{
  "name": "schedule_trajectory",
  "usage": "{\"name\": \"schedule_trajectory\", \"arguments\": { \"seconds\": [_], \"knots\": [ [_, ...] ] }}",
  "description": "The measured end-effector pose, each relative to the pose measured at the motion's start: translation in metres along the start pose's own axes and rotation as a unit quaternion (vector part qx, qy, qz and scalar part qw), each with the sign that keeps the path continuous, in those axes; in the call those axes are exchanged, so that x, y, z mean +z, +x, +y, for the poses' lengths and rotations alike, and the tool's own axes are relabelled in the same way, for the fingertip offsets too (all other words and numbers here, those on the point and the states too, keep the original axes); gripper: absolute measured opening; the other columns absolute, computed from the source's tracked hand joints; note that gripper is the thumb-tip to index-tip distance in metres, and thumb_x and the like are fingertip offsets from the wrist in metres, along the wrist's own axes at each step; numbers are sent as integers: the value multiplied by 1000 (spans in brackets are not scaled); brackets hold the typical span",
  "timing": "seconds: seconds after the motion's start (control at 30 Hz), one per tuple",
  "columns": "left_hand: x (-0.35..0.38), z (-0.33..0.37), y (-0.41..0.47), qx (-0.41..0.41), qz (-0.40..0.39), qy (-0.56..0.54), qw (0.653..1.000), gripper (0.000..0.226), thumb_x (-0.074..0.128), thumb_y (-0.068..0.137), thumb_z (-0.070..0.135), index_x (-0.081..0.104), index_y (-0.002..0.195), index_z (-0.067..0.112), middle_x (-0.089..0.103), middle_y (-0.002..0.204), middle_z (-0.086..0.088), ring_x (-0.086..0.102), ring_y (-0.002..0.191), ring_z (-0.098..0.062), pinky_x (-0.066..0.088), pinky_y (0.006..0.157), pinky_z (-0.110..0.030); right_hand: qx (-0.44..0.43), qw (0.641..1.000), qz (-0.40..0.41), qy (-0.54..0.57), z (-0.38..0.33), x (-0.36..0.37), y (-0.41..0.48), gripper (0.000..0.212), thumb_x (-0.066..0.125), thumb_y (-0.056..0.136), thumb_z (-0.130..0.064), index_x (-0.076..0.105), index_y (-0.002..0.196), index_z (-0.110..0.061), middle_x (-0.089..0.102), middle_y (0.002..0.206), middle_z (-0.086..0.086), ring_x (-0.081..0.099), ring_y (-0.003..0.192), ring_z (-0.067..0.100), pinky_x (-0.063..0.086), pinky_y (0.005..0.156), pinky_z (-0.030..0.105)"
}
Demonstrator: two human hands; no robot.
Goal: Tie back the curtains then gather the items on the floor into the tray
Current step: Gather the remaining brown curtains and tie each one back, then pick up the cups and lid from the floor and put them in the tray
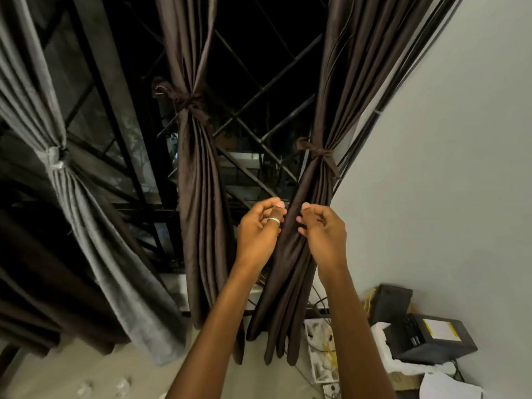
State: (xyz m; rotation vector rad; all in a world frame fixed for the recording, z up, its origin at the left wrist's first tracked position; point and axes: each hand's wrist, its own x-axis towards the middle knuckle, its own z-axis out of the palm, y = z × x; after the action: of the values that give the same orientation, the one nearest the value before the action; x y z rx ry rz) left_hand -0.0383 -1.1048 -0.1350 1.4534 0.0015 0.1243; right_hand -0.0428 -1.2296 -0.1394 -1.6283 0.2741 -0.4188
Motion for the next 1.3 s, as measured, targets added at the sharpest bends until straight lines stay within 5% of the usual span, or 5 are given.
{"name": "schedule_trajectory", "arguments": {
  "seconds": [0.2,0.5,0.67,1.07,1.3],
  "knots": [
    [-20,-13,-22,-33,49,-7,998,12,60,100,32,64,111,32,73,106,3,66,90,-9,53,74,-18,27,998,-49,-4,23,11,-11,24,64,98,-41,72,103,-19,77,93,-4,73,93,10,59,93,45],
    [-62,-38,-72,-89,158,32,983,24,63,98,35,66,120,25,73,106,10,68,100,-4,54,91,-26,115,979,-169,21,57,52,-58,15,61,100,-38,70,96,-27,75,91,-8,73,95,9,58,96,43],
    [-92,-38,-92,-99,189,33,976,22,58,102,28,65,121,21,74,104,5,68,89,2,52,73,-14,129,967,-218,23,56,79,-86,17,61,100,-41,71,93,-29,76,85,-13,73,91,6,58,95,41],
    [-206,-16,-122,-77,234,-1,969,20,59,101,29,67,118,24,73,109,4,70,105,-15,58,90,-34,102,959,-262,29,18,163,-157,10,59,102,-25,67,97,-22,74,97,-2,71,80,-1,55,84,23],
    [-285,-13,-146,-95,240,-37,965,14,59,101,28,67,112,27,73,109,1,71,96,-11,57,90,-32,88,959,-263,-53,25,214,-225,20,63,100,-33,74,101,-17,76,91,-1,72,91,11,59,91,42]
  ]
}}
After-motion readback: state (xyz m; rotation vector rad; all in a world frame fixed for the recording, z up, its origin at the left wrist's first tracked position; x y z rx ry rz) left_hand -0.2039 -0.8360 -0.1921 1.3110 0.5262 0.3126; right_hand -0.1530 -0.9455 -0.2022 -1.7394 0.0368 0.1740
